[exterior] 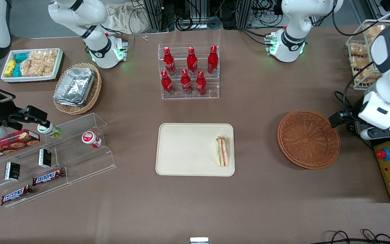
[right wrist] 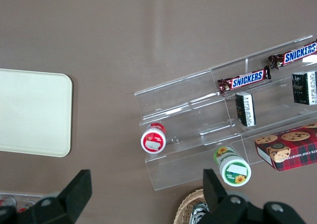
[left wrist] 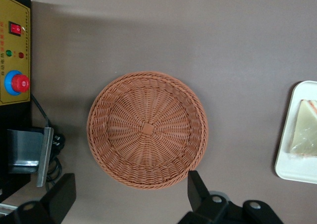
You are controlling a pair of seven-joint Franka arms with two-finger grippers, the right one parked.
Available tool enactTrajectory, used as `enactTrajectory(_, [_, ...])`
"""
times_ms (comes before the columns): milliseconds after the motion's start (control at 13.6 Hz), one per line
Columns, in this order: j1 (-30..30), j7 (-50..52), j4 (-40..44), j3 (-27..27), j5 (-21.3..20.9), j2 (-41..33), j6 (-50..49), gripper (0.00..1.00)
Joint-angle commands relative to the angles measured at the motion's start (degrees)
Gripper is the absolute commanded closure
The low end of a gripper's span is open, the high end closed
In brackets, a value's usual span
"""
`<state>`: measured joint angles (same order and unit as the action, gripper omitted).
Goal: Place sandwich from basket to tray
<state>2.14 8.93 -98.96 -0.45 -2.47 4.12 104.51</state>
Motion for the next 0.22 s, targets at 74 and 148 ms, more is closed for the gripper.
enactTrajectory(74, [1.02,-1.89,7.08,1.33,1.07,2.54,-7.72,0.00])
enactTrajectory(148, [1.02,-2.25,8.68,1.50,0.89,3.34,-9.83,0.00])
